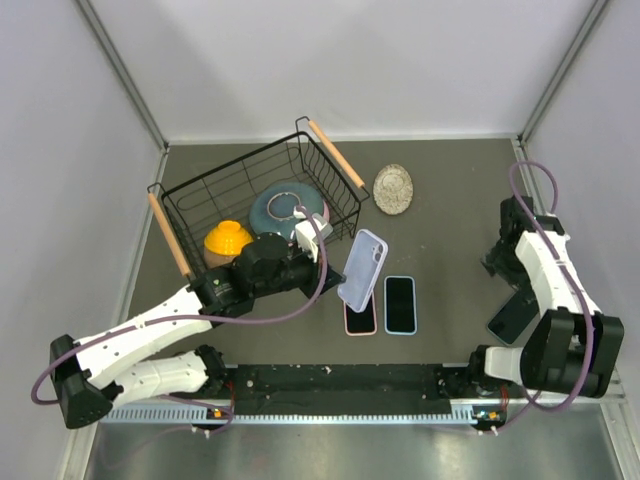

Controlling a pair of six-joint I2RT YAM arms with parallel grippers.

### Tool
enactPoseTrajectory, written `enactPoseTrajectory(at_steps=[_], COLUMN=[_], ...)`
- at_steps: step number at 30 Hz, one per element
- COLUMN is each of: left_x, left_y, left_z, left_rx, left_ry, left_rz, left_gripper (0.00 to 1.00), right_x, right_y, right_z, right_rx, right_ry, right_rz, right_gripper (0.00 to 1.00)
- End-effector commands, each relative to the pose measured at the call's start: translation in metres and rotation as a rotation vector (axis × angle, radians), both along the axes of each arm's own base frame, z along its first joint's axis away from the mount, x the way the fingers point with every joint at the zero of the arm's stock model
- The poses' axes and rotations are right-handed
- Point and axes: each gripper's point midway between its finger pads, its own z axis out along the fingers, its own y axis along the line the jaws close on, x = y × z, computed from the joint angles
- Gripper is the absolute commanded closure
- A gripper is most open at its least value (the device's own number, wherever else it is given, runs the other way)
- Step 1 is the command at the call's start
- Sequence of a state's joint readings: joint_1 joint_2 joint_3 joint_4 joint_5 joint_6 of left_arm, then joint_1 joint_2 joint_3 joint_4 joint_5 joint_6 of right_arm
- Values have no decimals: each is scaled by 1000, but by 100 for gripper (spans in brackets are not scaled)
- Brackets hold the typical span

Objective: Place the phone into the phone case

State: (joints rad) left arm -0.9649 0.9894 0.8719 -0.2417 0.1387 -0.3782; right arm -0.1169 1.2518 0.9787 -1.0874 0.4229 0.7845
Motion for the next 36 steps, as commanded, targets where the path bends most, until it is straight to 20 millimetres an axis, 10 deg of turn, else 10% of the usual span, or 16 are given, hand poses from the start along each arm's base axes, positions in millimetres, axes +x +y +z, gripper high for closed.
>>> enactPoseTrajectory(at_steps=[1,19,23,36], left_x=[0,1,0,2], left_y=[3,0,1,14], left_z=[5,13,14,19], left_rx=[4,-28,-33,-42], left_ry=[-40,2,-2,-44], left_rz=[-14,15,13,53], left_gripper=[100,100,100,100], right_x=[-33,-45,-33,-27], right_y=[-30,-65,-49,-69], right_z=[-12,-55,-84,-91], right_rx=[-116,-88,38,77], right_ry=[121,156,34,-49], right_rz=[-100,-248,-179,-210], right_gripper=[1,1,1,1])
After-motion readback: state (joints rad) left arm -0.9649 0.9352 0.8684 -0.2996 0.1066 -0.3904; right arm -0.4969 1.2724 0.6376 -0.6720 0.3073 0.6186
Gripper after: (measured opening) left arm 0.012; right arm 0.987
